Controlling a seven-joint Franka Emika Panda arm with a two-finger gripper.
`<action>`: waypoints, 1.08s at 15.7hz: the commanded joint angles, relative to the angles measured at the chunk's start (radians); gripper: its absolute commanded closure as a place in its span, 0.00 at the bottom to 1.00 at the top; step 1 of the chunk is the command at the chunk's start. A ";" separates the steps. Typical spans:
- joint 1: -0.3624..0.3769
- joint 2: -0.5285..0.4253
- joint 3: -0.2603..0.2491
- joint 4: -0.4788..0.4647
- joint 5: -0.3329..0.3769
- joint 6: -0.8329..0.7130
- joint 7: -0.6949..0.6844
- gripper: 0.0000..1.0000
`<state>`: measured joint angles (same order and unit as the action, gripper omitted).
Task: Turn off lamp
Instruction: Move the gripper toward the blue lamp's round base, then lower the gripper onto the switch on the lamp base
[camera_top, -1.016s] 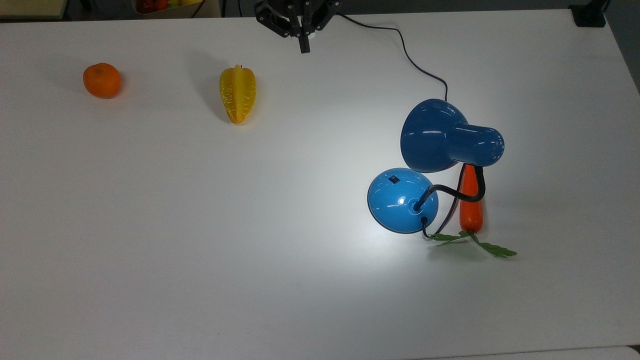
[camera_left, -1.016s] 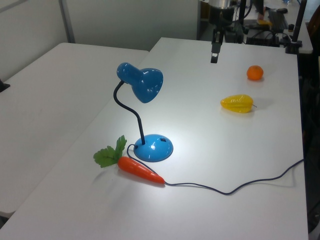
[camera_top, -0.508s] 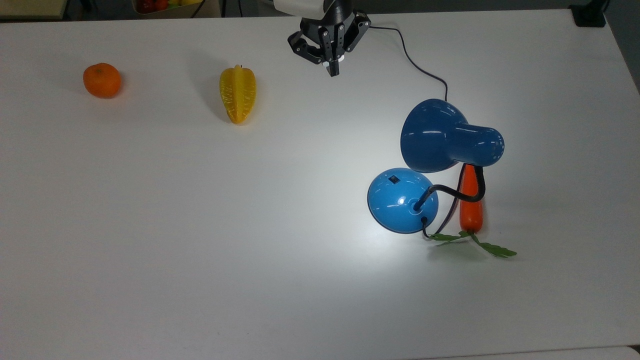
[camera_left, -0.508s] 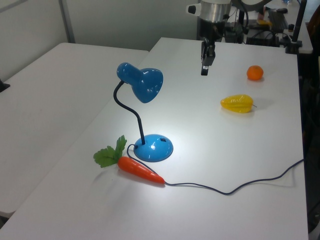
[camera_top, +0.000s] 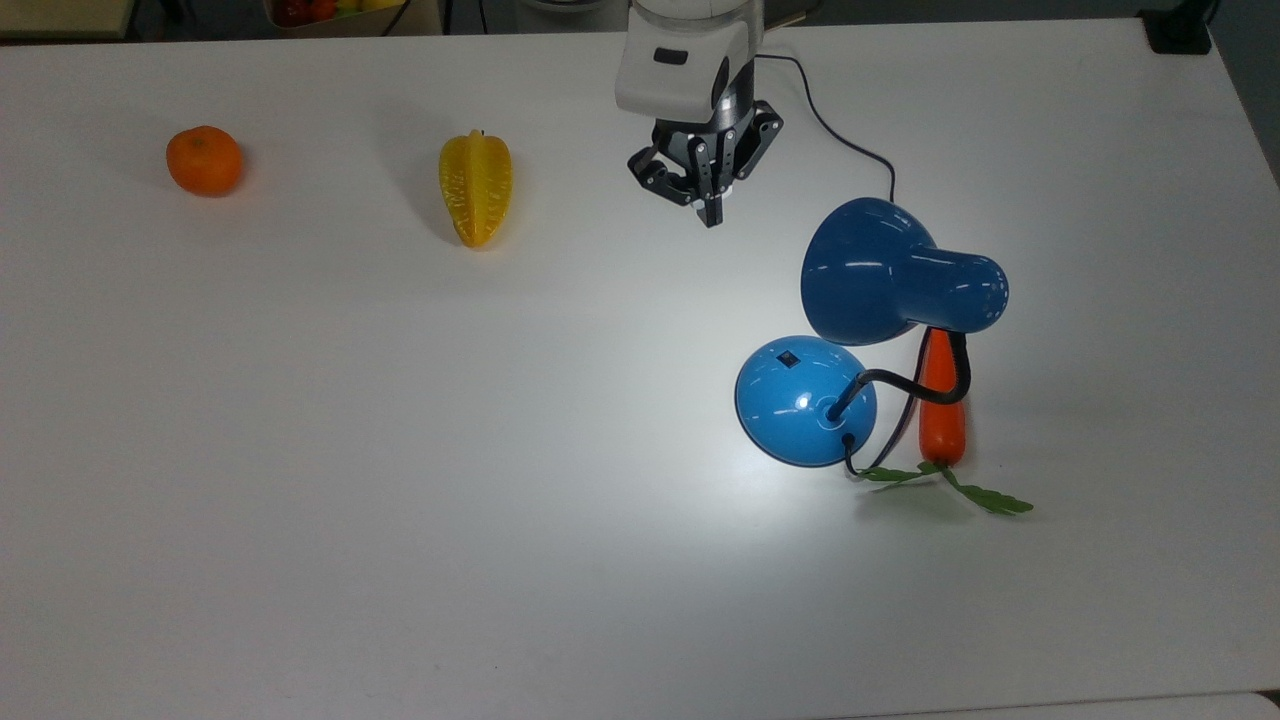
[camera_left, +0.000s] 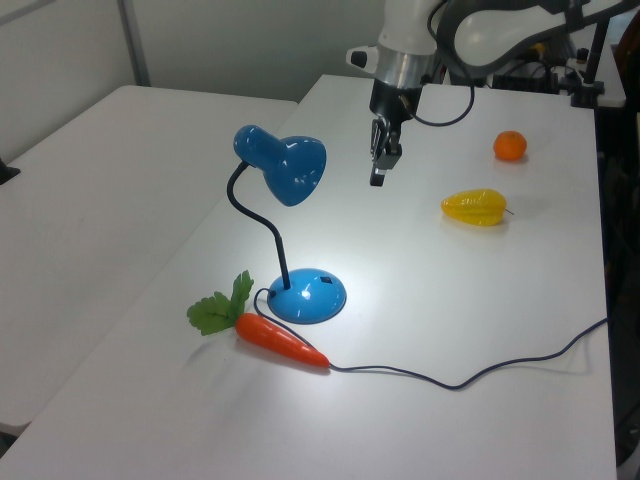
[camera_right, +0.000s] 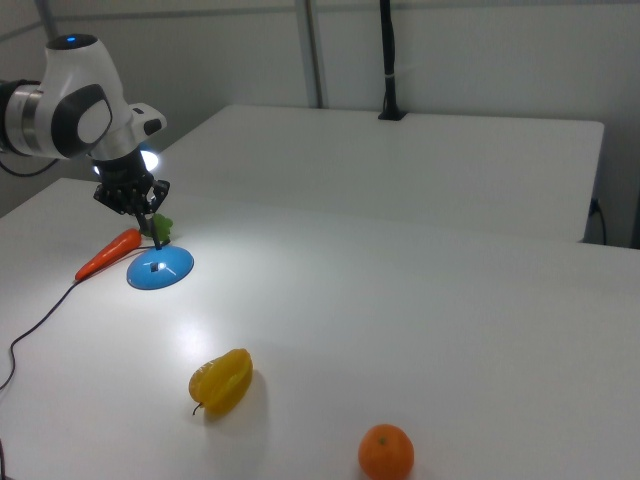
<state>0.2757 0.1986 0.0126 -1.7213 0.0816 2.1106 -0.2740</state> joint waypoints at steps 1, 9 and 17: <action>0.013 0.004 -0.003 -0.052 0.006 0.103 -0.039 1.00; 0.051 0.096 -0.003 -0.055 0.004 0.245 -0.036 1.00; 0.086 0.160 -0.003 -0.069 0.000 0.364 -0.028 1.00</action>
<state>0.3456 0.3465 0.0144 -1.7724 0.0815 2.4180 -0.2897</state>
